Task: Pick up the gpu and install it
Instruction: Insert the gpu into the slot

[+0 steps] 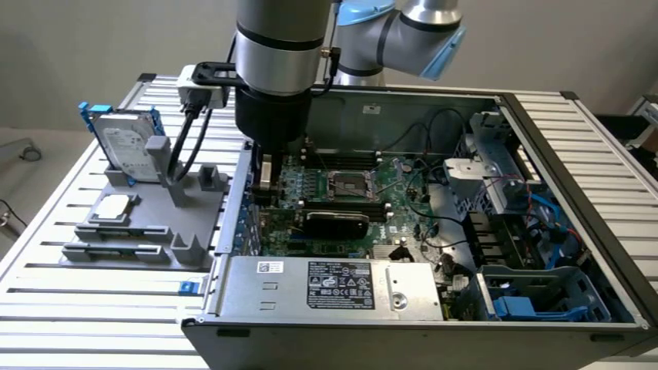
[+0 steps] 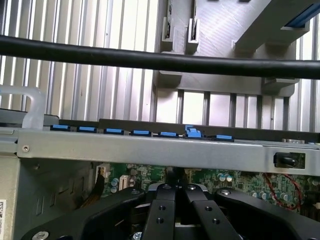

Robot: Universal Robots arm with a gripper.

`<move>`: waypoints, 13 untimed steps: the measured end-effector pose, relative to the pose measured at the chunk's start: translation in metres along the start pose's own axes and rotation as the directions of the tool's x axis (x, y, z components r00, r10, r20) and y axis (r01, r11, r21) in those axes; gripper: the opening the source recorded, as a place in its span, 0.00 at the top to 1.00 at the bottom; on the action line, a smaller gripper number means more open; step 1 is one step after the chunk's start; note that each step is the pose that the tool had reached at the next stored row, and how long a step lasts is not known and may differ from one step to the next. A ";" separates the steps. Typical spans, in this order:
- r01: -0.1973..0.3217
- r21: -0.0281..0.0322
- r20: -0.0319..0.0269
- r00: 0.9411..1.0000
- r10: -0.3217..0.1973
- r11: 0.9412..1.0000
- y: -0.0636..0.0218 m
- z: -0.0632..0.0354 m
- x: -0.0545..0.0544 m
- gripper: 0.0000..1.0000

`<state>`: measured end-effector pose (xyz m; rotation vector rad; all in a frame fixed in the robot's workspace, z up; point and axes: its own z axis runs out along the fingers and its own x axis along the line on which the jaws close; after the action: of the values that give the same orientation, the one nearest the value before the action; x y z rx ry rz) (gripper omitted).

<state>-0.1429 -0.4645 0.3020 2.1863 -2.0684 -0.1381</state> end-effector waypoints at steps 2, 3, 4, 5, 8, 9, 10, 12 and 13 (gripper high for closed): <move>0.000 0.000 0.000 1.000 0.000 1.000 -0.0002 0.0002 -0.001 0.89; 0.000 0.000 0.000 1.000 0.000 1.000 -0.0002 0.0002 -0.001 0.89; 0.000 0.000 0.000 1.000 0.000 1.000 -0.0002 0.0001 -0.001 0.89; 0.000 0.000 -0.001 1.000 0.000 1.000 -0.0002 0.0001 -0.001 0.89; 0.000 0.000 -0.002 1.000 0.000 1.000 -0.0001 0.0000 -0.001 0.89; 0.000 0.000 -0.002 1.000 0.000 1.000 -0.0002 0.0001 -0.001 0.89; 0.000 0.000 -0.002 1.000 0.000 1.000 -0.0001 0.0001 -0.001 0.89; -0.001 0.000 -0.003 1.000 0.001 1.000 0.0000 -0.0007 -0.001 0.89; -0.001 0.000 -0.003 1.000 0.001 1.000 0.0001 -0.0015 -0.001 0.89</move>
<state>-0.1428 -0.4631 0.3035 2.1845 -2.0673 -0.1351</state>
